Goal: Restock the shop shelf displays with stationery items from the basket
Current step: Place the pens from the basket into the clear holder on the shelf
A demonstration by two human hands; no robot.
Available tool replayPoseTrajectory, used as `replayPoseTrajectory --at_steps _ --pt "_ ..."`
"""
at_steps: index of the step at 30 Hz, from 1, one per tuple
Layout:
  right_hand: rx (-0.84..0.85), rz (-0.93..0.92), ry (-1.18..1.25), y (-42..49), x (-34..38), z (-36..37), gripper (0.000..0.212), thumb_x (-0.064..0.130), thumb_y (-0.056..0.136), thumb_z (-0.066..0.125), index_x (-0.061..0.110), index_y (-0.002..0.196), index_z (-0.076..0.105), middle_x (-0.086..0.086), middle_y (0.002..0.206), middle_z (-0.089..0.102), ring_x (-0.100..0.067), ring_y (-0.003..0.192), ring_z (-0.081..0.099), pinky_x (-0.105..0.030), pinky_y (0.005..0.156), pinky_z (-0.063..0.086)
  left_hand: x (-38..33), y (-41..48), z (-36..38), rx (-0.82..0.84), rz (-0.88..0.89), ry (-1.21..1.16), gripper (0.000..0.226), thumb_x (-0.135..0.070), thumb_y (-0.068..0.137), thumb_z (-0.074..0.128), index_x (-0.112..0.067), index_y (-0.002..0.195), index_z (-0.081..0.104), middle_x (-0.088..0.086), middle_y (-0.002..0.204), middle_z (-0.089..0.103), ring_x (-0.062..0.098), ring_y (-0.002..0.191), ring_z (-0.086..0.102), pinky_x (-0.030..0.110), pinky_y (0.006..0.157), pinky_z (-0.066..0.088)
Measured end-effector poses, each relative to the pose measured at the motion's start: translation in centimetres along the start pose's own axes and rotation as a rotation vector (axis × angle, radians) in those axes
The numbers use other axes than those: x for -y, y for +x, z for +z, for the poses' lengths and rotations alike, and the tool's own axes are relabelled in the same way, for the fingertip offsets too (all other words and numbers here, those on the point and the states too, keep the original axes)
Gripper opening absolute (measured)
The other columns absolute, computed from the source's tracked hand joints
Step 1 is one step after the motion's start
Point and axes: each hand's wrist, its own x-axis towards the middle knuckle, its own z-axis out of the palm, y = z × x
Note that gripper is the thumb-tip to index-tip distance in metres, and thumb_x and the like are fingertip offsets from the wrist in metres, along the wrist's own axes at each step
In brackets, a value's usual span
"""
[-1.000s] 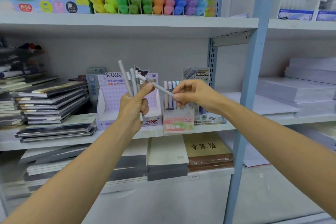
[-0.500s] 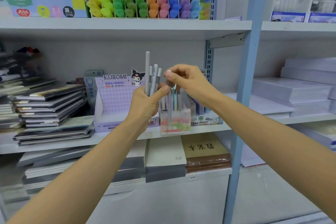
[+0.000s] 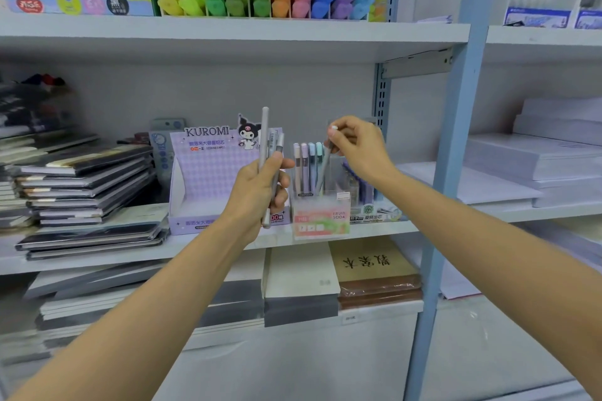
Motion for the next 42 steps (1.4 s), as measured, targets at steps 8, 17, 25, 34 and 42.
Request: replayPoseTrajectory --at_steps 8,17,25,34,42 --pt "0.142 -0.034 -0.133 0.0 -0.8 1.2 0.012 0.016 0.096 0.057 0.007 0.101 0.062 -0.004 0.086 0.072 -0.014 0.083 0.069 -0.036 0.084 0.057 1.3 0.2 -0.1 0.051 0.017 -0.012 0.032 -0.036 0.101 0.045 -0.011 0.101 0.066 -0.003 0.060 0.055 0.011 0.043 0.046 0.021 0.039 0.038" --pt "0.048 -0.076 -0.435 0.6 -2.1 2.5 0.012 0.024 0.089 0.067 0.018 0.100 0.066 0.000 0.098 0.054 -0.017 0.095 0.052 -0.036 0.089 0.043 1.8 0.4 -0.5 0.104 0.044 -0.018 0.033 -0.036 0.101 0.045 -0.012 0.104 0.067 -0.002 0.063 0.061 0.012 0.044 0.049 0.021 0.041 0.041" --pt "0.174 -0.003 0.096 -1.4 1.7 1.5 0.020 0.034 0.095 0.057 0.021 0.107 0.066 0.007 0.097 0.066 -0.003 0.088 0.062 -0.016 0.078 0.047 1.3 -0.3 0.2 0.104 0.053 0.007 0.034 -0.035 0.101 0.045 -0.009 0.102 0.067 -0.001 0.062 0.062 0.011 0.043 0.051 0.020 0.040 0.041" --pt "0.167 0.083 0.401 -1.6 3.9 -0.7 0.010 0.015 0.097 0.054 0.010 0.097 0.064 -0.003 0.084 0.071 -0.010 0.069 0.065 -0.021 0.066 0.053 0.1 -1.4 0.4 0.139 0.012 0.021 0.033 -0.039 0.101 0.042 -0.014 0.107 0.061 0.013 0.084 0.074 0.023 0.063 0.070 0.028 0.056 0.058" --pt "-0.114 0.045 0.285 -0.7 1.9 -2.9 0.011 0.014 0.099 0.051 0.010 0.095 0.060 -0.011 0.085 0.069 -0.014 0.068 0.064 -0.021 0.063 0.053 0.8 -1.3 -0.4 0.044 -0.035 0.016 0.038 -0.044 0.101 0.042 -0.014 0.104 0.066 -0.005 0.054 0.031 0.010 0.041 0.027 0.020 0.037 0.027"
